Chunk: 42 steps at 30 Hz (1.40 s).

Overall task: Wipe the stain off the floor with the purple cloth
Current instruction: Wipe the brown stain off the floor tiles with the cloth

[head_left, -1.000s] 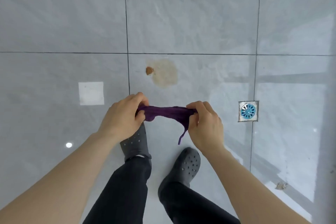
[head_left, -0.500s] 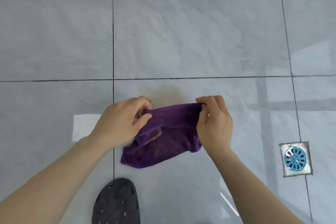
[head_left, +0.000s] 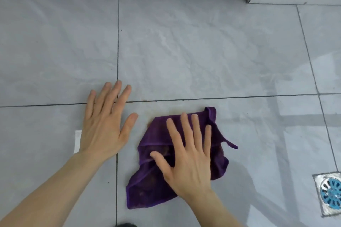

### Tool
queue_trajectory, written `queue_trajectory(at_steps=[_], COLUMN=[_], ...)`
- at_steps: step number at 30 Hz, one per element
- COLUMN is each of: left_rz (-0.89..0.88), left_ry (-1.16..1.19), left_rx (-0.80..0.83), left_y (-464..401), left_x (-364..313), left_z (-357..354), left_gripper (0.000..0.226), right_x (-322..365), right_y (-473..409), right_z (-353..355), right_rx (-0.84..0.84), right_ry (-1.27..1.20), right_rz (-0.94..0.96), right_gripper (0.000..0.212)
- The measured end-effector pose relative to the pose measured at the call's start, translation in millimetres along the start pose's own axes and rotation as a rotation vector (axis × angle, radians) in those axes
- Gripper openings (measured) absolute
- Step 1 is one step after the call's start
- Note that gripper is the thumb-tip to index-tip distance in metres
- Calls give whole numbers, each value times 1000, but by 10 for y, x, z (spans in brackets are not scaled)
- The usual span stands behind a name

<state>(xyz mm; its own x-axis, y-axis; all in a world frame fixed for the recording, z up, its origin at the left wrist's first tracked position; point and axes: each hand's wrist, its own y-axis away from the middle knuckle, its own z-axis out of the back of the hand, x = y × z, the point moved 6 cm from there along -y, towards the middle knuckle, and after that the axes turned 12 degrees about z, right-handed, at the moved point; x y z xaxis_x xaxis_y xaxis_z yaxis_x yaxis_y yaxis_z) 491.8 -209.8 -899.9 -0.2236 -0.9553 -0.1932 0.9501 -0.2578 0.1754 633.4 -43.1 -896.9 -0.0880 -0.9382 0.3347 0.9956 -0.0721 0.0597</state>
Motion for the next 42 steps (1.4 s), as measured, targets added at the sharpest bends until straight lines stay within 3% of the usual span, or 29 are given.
queue_trajectory(at_steps=[2, 6, 13, 22, 26, 31, 35, 39, 42], left_rz=[43, 87, 78, 77, 76, 71, 59, 51, 49], left_ry=[-52, -65, -62, -58, -39, -29, 21, 96, 124], left_rx=[23, 18, -3, 9, 7, 10, 6, 6, 1], left_y=[-22, -38, -42, -73, -63, -64, -61, -71, -60], left_x=[84, 153, 146, 147, 155, 166, 171, 190, 189], left_z=[-134, -281, -276, -268, -257, -248, -231, -214, -192], left_gripper=[71, 70, 68, 69, 68, 67, 68, 73, 74], right_x=[-83, -190, -472, -592, -615, -462, 99, 429, 475], right_y=[-54, -233, -701, -984, -1039, -942, -652, -286, -143], right_z=[-107, -192, -114, -52, 48, 318, 340, 33, -75], right_rx=[74, 139, 51, 2, -94, -187, -188, 15, 105], right_ry=[29, 129, 185, 166, -42, -577, -638, -334, -219], right_rz=[-107, -143, -158, -107, -106, -401, -229, 108, 252], right_gripper=[85, 83, 63, 55, 49, 53, 45, 49, 53])
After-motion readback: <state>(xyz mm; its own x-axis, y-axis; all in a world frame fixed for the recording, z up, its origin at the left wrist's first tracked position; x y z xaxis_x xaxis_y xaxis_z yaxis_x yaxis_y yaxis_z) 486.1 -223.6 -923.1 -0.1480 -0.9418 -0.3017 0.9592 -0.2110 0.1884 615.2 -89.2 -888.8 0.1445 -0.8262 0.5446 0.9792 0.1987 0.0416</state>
